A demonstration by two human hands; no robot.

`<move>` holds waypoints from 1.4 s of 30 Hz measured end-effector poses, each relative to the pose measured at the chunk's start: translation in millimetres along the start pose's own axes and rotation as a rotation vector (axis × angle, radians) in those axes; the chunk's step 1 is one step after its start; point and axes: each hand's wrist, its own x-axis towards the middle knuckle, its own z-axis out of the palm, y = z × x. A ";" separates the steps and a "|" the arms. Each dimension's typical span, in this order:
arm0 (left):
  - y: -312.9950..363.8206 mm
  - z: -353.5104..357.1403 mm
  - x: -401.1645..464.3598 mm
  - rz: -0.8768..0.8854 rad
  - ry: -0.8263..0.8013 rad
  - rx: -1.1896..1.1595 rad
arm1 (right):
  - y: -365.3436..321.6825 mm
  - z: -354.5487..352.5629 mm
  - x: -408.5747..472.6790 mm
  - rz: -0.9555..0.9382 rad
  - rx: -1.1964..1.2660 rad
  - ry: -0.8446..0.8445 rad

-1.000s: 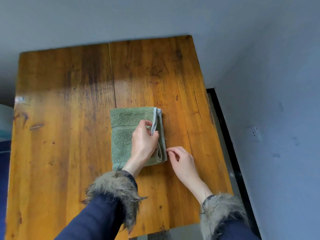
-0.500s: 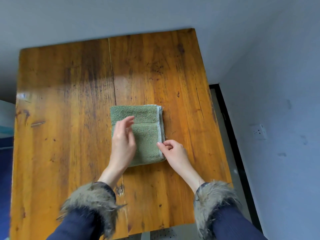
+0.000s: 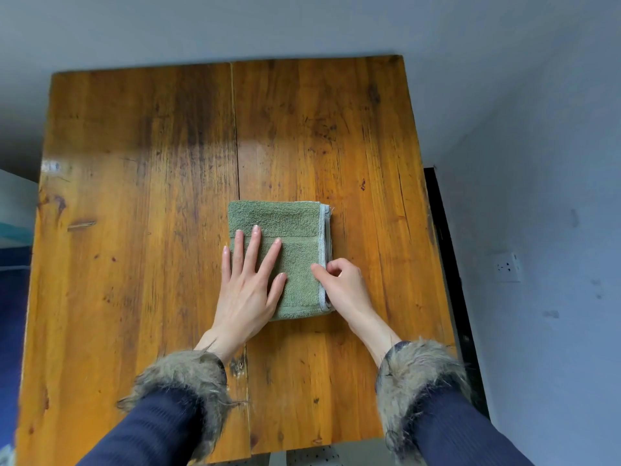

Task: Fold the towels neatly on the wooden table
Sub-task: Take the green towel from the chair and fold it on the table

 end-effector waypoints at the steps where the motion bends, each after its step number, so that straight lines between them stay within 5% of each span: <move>1: 0.4 -1.2 0.1 0.010 0.004 0.003 | -0.3 -1.3 -1.6 -0.031 0.008 -0.003; 7: 3.6 -1.7 3.1 0.040 0.020 0.027 | 0.8 -3.6 -13.0 -0.195 -0.009 0.008; 14: 6.6 5.6 8.0 0.030 0.015 0.120 | 9.2 0.3 -0.7 -0.134 -0.012 0.112; 21: 10.6 3.3 12.2 0.039 0.005 0.130 | 6.3 8.8 -8.5 -0.124 -0.394 0.221; 26: -0.7 -7.7 28.9 0.063 0.088 0.093 | 2.7 16.2 -1.5 -0.548 -0.716 0.483; 30: -4.4 -2.8 42.2 0.073 0.056 0.095 | -12.9 35.1 26.7 -0.729 -0.731 0.360; 42: -7.5 10.8 42.0 0.056 0.058 0.093 | 0.8 39.8 55.2 -0.690 -0.826 0.327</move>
